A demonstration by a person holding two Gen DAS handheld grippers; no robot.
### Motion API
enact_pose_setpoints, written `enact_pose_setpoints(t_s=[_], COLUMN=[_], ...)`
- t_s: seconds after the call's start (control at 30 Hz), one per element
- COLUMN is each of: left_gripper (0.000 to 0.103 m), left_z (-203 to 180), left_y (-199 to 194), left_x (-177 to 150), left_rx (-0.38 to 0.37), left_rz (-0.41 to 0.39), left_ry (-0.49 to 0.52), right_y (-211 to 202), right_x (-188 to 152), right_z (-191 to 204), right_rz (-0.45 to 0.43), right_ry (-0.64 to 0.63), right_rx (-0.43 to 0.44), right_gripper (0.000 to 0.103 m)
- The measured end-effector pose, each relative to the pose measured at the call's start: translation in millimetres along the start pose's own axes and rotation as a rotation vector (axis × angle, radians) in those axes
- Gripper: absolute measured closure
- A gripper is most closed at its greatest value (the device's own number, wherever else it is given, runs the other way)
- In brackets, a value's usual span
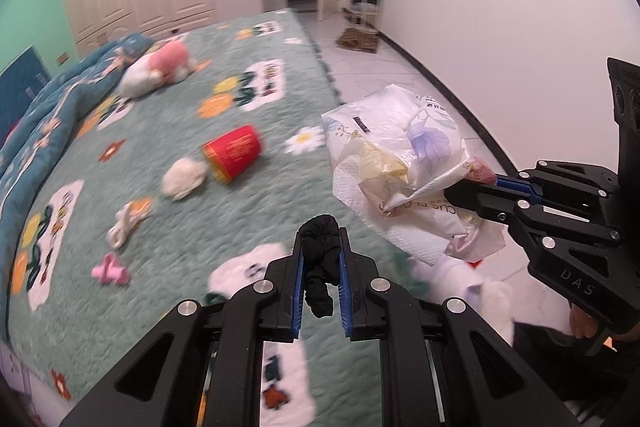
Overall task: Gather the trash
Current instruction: 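Carry the plastic bag and hair tie in both grippers over the orange bin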
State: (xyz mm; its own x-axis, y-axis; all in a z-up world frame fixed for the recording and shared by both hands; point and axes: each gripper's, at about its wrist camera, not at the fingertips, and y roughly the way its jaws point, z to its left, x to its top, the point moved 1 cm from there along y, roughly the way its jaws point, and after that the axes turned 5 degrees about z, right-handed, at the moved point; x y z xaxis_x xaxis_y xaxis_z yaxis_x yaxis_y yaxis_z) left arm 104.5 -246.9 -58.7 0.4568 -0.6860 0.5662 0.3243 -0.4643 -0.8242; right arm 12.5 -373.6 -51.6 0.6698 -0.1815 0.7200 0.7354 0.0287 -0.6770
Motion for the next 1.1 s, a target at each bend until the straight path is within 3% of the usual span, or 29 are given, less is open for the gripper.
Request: enact_pose_setpoints(t_s=[0.6, 0.83, 1.1], left_gripper=[0.087, 0.087, 0.087], left_z=[-178.9, -212.4, -239.6], left_y=[94.2, 144.6, 211.6], left_x=[64.1, 70.6, 73.4], left_rx=[-0.243, -0.284, -0.305], left_rz=[0.083, 0.163, 0.272], left_ry=[0.294, 0.326, 0.327], right_y=[-72.4, -71.4, -38.0], right_x=[-85.8, -124.0, -159.1], right_z=[-181.9, -239.0, -289.4], right_rz=[0.010, 0.061, 0.143], right_ry=[0.314, 0.413, 0.496], right_rx=[-0.260, -0.310, -0.331], right_gripper=[0.096, 0.096, 0.096])
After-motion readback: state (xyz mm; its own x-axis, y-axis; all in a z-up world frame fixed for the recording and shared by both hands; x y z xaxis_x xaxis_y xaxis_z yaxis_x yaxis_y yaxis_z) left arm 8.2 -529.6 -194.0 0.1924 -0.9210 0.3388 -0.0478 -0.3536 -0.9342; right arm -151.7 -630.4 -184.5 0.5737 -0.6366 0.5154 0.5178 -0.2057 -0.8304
